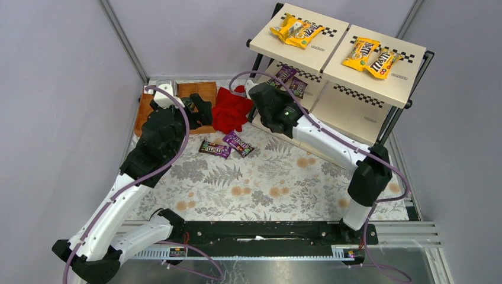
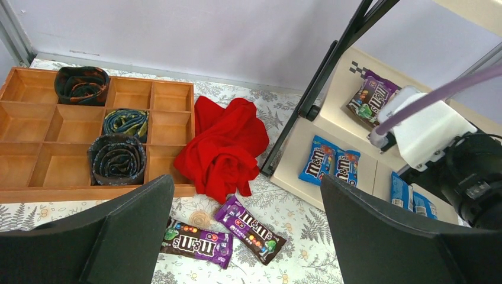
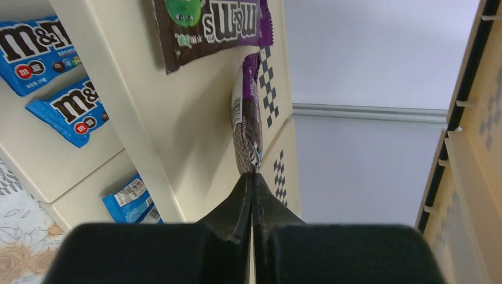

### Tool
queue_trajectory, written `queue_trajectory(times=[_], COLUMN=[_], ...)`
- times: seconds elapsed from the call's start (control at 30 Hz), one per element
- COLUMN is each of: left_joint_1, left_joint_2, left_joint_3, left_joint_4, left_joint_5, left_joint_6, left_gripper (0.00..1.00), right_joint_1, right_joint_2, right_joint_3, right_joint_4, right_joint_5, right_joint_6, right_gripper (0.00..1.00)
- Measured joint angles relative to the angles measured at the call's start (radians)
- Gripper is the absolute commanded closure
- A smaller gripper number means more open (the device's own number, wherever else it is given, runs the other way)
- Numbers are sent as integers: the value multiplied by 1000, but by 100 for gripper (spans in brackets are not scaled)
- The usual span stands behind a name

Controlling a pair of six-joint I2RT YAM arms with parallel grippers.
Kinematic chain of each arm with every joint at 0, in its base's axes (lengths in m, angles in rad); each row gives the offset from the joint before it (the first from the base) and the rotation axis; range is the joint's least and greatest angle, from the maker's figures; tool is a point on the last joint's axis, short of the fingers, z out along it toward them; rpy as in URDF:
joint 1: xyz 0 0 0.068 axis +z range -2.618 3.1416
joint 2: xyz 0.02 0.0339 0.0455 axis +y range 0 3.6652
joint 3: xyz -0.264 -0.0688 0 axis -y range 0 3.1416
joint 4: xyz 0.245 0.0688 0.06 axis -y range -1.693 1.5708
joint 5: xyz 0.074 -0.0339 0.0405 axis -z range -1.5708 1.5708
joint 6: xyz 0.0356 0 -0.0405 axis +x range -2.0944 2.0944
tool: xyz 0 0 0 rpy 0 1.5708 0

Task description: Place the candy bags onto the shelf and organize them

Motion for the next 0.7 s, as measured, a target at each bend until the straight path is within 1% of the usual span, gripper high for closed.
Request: queue_trajectory(times=[0.27,0.37,0.63,0.7], left_joint_1=[-2,-3,-5,-5], left_joint_2=[-10,-10,-10,-10], left_joint_3=[0,0,-3,-5], left_joint_4=[4,4,5,5], left_joint_5=[-4,-5,-5,-5], left_joint_6=[2,2,2,2], left_gripper=[1,1,1,1], right_joint_1=[-19,-30,-48,-50], right_joint_2=[139,155,167,173], right_joint_3=[188,203,210,211], right_joint_4=[-159,-178,-163,-158], right_joint_5=[-29,-29,-29,-29], right_joint_6=[85,98,103,103], right_gripper=[100,100,100,94])
